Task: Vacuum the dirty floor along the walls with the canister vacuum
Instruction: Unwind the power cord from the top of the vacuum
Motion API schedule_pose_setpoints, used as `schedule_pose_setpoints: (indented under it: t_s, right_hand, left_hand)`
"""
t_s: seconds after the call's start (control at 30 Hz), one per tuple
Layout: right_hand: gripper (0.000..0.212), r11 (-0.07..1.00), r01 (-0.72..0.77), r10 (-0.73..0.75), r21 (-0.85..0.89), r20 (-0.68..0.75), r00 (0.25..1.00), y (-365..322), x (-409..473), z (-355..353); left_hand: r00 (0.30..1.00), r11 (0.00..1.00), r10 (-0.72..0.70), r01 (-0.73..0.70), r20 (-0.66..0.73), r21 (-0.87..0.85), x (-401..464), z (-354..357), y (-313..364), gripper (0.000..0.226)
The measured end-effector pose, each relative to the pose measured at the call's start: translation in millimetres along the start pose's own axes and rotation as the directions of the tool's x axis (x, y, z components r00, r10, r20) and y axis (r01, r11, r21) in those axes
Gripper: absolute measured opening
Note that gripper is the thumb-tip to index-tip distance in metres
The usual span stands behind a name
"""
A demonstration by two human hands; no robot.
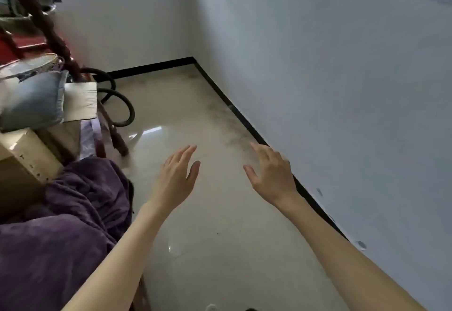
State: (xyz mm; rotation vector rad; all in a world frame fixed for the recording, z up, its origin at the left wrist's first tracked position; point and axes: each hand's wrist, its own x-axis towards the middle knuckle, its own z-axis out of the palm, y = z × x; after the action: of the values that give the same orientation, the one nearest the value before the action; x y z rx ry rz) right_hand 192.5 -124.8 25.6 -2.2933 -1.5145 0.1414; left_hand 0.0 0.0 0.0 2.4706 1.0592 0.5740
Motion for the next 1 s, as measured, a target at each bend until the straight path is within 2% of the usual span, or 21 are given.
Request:
schedule_pose_setpoints:
  t_s: [0.2, 0.4, 0.57, 1.0]
  right_hand:
    - [0.056, 0.997, 0.059, -0.061, 0.039, 0.046, 0.997, -8, 102, 29]
    - [0.056, 0.983, 0.175, -0.178, 0.054, 0.076, 0.981, -9, 233, 55]
    - [0.059, 0.963, 0.262, -0.268, 0.066, 0.115, 0.957, -10, 351, 64]
    - [0.062, 0.917, 0.369, -0.393, 0.148, 0.194, 0.899, -58, 598, 128]
  left_hand:
    - [0.993, 0.993, -0.117, 0.117, -0.029, 0.011, 65, 2, -46, 0.048]
    - [0.982, 0.984, -0.170, 0.173, -0.078, 0.038, 167, 4, -95, 0.062]
    - [0.957, 0.965, -0.250, 0.258, -0.145, 0.039, 256, 4, -126, 0.044]
    - [0.861, 0.884, -0.459, 0.466, -0.219, -0.019, 435, -9, -246, 0.045]
